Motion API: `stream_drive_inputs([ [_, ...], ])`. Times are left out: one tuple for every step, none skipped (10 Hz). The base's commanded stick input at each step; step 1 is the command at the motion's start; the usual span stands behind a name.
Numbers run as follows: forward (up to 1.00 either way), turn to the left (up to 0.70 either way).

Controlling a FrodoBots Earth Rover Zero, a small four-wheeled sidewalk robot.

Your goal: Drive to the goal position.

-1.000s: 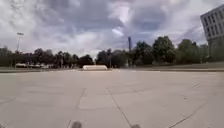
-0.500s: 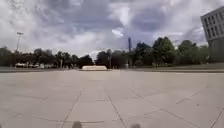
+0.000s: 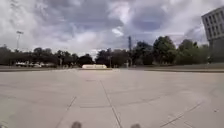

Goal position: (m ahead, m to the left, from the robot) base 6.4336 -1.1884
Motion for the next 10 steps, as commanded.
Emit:
stream_drive_inputs([
  [0.70, 0.00],
  [0.70, 0.00],
  [0.70, 0.00],
  [0.70, 0.00],
  [0.70, 0.00],
  [0.70, 0.00],
  [0.70, 0.00],
  [0.70, 0.00],
  [0.70, 0.00],
  [0.70, 0.00],
])
